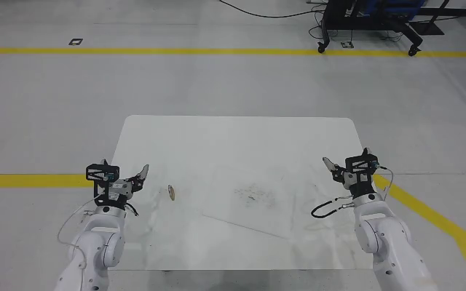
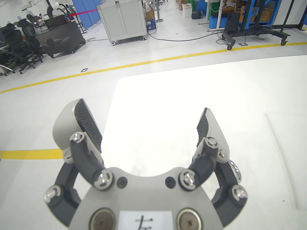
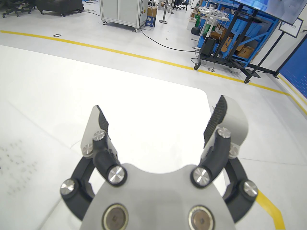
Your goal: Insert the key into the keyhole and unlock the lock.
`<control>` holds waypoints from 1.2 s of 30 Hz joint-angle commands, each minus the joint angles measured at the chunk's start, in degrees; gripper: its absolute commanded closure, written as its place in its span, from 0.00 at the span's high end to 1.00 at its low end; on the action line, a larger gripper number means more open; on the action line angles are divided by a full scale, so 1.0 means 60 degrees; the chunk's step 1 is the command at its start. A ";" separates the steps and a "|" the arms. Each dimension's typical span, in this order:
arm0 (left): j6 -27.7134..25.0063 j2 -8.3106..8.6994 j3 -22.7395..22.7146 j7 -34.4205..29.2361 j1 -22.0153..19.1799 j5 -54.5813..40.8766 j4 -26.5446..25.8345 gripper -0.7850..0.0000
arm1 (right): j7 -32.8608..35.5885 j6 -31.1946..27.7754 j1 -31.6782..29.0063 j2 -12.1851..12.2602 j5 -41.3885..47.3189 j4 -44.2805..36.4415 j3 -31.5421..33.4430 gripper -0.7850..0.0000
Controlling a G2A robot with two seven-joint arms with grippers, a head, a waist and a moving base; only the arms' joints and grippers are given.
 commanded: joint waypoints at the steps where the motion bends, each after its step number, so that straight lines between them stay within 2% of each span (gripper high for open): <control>1: 0.0000 0.0000 0.0000 0.0000 0.0000 0.0000 0.0000 1.00 | -0.0012 -0.0192 0.0048 -0.0015 0.0067 -0.0081 -0.0174 1.00; 7: 0.0000 0.0000 0.0000 0.0000 0.0000 0.0000 0.0000 1.00 | 0.0105 -0.1133 0.0454 -0.0061 -0.0982 -0.0245 -0.1396 1.00; 10: 0.0000 0.0000 0.0000 0.0000 0.0000 0.0000 0.0000 1.00 | 0.0106 -0.1675 0.0708 -0.0097 -0.0957 -0.0050 -0.1898 1.00; 22: 0.0000 0.0000 0.0000 0.0000 0.0000 0.0000 0.0000 1.00 | 0.0111 -0.1723 0.0765 -0.0109 -0.0892 0.0013 -0.1979 1.00; 24: 0.0000 0.0000 0.0000 0.0000 0.0000 0.0000 0.0000 1.00 | 0.0046 -0.2023 0.0765 -0.0109 -0.0769 0.0008 -0.2065 1.00; 27: 0.0000 0.0000 0.0000 0.0000 0.0000 0.0000 0.0000 1.00 | -0.0143 -0.3719 0.1004 -0.0052 -0.0295 0.0302 -0.2130 1.00; 29: 0.0000 0.0000 0.0000 0.0000 0.0000 0.0000 0.0000 1.00 | 0.0169 -0.5386 0.1404 0.0011 -0.0297 0.0598 -0.2376 1.00; 31: 0.0000 0.0000 0.0000 0.0000 0.0000 0.0000 0.0000 1.00 | 0.0469 -0.6383 0.1824 0.0046 -0.0425 0.0931 -0.2593 1.00; 36: 0.0000 0.0000 0.0000 0.0000 0.0000 0.0000 0.0000 1.00 | 0.1291 -0.7472 0.2476 0.0083 -0.1110 0.1148 -0.3172 1.00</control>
